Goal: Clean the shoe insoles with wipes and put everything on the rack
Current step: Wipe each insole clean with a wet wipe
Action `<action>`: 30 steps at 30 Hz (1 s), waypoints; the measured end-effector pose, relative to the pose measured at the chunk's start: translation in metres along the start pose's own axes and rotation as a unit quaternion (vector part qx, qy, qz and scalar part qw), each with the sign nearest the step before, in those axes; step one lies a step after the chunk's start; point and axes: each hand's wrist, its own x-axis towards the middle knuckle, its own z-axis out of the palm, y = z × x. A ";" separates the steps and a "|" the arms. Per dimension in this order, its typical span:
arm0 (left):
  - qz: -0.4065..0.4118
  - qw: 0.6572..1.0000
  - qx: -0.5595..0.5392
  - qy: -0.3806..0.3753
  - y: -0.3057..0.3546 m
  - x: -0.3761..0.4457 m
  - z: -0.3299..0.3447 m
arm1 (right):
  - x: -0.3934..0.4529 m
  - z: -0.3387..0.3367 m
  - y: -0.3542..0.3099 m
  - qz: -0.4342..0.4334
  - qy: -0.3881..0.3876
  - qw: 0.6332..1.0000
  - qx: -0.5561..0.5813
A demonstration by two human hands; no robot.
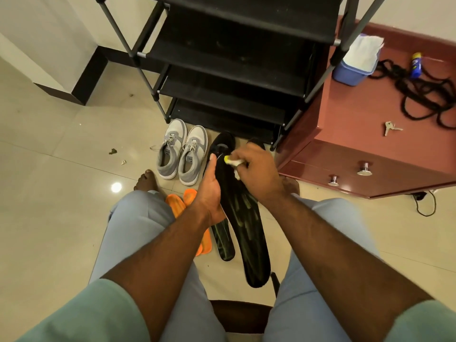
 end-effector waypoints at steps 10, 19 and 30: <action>0.039 0.997 -0.073 0.001 0.004 0.012 0.001 | -0.021 0.005 0.008 0.259 0.070 0.911 0.314; 0.050 0.997 -0.065 0.014 0.012 0.017 -0.008 | -0.032 0.003 0.016 0.032 -0.025 0.998 -0.038; 0.061 0.996 -0.062 0.030 0.010 0.023 -0.013 | -0.037 0.016 0.008 0.011 -0.014 0.999 -0.029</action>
